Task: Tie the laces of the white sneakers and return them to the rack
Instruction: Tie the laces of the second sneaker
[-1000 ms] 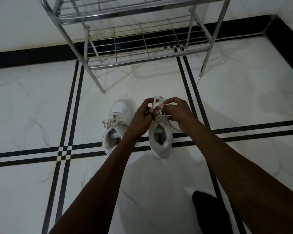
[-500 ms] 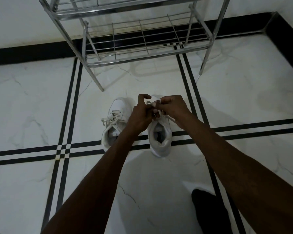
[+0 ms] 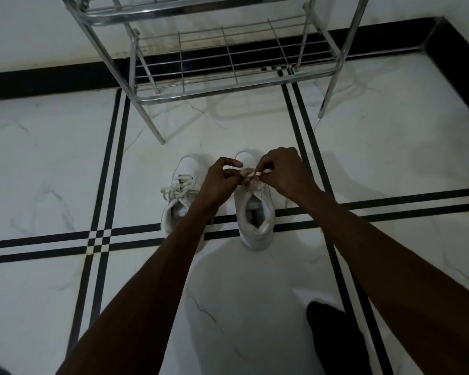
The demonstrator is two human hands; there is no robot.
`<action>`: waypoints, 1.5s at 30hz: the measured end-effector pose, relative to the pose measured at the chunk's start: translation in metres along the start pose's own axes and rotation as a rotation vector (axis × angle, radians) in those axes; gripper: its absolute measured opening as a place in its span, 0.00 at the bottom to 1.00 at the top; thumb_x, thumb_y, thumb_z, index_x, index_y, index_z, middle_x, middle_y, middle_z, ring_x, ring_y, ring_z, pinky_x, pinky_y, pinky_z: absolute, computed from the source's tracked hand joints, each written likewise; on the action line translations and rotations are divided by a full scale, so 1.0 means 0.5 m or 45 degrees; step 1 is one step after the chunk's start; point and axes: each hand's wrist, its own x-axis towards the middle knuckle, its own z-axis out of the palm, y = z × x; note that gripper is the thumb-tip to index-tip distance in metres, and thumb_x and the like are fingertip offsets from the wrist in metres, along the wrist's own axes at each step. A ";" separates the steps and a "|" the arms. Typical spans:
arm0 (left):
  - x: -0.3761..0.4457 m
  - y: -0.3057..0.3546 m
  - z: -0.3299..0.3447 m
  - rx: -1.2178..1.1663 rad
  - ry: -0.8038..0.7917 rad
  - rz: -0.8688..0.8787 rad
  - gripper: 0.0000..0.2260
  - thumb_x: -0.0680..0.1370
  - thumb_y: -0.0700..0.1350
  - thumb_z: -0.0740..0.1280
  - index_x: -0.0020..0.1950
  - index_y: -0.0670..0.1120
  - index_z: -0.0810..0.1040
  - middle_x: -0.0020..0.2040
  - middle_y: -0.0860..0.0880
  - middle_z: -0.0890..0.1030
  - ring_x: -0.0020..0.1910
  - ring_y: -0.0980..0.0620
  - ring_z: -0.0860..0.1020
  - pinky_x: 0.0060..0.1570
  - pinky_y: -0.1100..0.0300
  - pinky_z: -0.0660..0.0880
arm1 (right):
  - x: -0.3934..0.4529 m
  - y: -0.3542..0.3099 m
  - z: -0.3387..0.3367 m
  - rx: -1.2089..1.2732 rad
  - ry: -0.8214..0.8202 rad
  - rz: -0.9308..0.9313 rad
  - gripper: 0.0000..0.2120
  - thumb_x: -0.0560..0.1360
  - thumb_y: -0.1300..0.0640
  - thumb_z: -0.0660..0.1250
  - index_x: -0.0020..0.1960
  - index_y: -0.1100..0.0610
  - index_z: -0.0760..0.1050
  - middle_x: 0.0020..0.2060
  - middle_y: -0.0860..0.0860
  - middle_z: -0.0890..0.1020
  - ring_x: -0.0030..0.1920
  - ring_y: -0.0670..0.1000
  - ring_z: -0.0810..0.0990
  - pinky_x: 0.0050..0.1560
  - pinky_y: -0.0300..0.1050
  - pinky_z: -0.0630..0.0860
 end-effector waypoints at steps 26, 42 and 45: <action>-0.070 -0.043 -0.067 1.029 0.307 0.377 0.06 0.74 0.35 0.72 0.48 0.39 0.88 0.42 0.42 0.88 0.40 0.45 0.85 0.44 0.56 0.79 | -0.089 0.098 -0.033 0.758 0.086 1.089 0.17 0.67 0.51 0.80 0.48 0.62 0.84 0.42 0.57 0.88 0.47 0.53 0.87 0.52 0.47 0.83; -0.072 -0.051 -0.076 1.433 0.190 0.359 0.10 0.67 0.32 0.70 0.45 0.39 0.88 0.40 0.40 0.86 0.39 0.41 0.83 0.52 0.49 0.78 | -0.085 0.117 -0.020 1.248 0.127 1.375 0.19 0.71 0.63 0.76 0.57 0.73 0.77 0.41 0.59 0.84 0.46 0.54 0.85 0.53 0.46 0.81; -0.069 -0.050 -0.071 1.383 0.186 0.338 0.08 0.68 0.32 0.69 0.42 0.37 0.87 0.39 0.39 0.85 0.38 0.40 0.82 0.50 0.48 0.78 | -0.086 0.113 -0.015 1.184 0.088 1.327 0.18 0.72 0.62 0.76 0.56 0.72 0.77 0.41 0.60 0.84 0.43 0.52 0.84 0.52 0.43 0.81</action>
